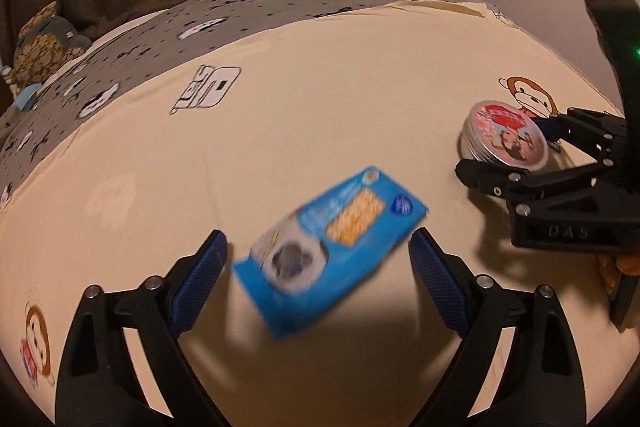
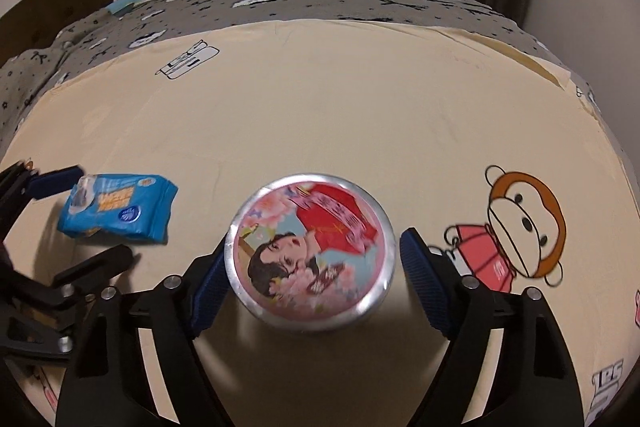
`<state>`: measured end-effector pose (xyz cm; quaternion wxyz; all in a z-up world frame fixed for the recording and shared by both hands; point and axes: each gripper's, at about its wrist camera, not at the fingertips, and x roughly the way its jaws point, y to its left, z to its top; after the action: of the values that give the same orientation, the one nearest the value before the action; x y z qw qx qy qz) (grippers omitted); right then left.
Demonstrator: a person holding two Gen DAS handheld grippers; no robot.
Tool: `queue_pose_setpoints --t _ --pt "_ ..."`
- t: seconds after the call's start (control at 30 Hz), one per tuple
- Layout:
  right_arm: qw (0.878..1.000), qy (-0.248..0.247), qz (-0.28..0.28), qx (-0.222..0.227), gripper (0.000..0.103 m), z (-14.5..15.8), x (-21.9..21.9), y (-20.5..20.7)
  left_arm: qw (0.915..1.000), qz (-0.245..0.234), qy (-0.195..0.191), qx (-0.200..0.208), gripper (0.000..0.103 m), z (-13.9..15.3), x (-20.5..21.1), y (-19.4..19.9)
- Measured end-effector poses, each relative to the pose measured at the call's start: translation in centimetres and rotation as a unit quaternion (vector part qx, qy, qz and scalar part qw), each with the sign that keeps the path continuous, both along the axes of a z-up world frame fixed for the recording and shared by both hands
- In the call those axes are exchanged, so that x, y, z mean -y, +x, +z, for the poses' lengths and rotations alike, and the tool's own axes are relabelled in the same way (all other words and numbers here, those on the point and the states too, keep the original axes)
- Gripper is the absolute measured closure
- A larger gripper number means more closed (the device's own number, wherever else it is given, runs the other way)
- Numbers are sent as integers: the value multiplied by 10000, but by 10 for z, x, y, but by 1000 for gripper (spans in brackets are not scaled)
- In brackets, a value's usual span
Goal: Collect trash
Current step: 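Grasp the blue wet-wipe pack with the left tool while the right tool grasps the round tin, then lower the wipe pack and tin into the bin and open both tools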
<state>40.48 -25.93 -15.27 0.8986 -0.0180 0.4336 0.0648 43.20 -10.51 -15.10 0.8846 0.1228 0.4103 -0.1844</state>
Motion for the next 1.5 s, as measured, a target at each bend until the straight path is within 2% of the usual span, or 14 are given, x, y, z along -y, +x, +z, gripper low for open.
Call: queue_pose_setpoints --t 0.03,0.13,0.2,0.43,0.57,0.77,1.03,1.2,1.37,1.5 --pt "10000 38 8 -3 32 0 1 1 9999 -27 -91 -78 28 -1 0 4" --pt "9999 124 22 15 32 0 4 0 9992 -62 -298 -276 48 -1 -2 12" --pt "9999 93 27 31 32 0 4 -2 9991 -82 -291 -291 57 0 -3 10" --pt "9999 128 95 42 32 8 -1 -29 9988 -54 -329 -371 64 6 -17 -27" --pt "9994 154 210 234 32 22 -8 -70 9981 4 -509 -361 65 16 -27 -64" --pt "9972 245 504 505 32 40 -16 -147 9987 -91 -488 -57 66 39 -33 -154" --pt "9930 376 874 702 32 54 -16 -268 9970 -38 -736 234 66 54 -50 -277" --pt "9902 539 1191 483 32 40 -16 -334 9949 -3 -996 125 66 35 -62 -349" --pt "9907 649 1189 109 32 10 -19 -376 9939 20 -1025 -401 65 -9 -65 -399" --pt "9904 802 1092 -290 32 -24 -25 -400 9917 69 -916 -899 65 -47 -66 -417"
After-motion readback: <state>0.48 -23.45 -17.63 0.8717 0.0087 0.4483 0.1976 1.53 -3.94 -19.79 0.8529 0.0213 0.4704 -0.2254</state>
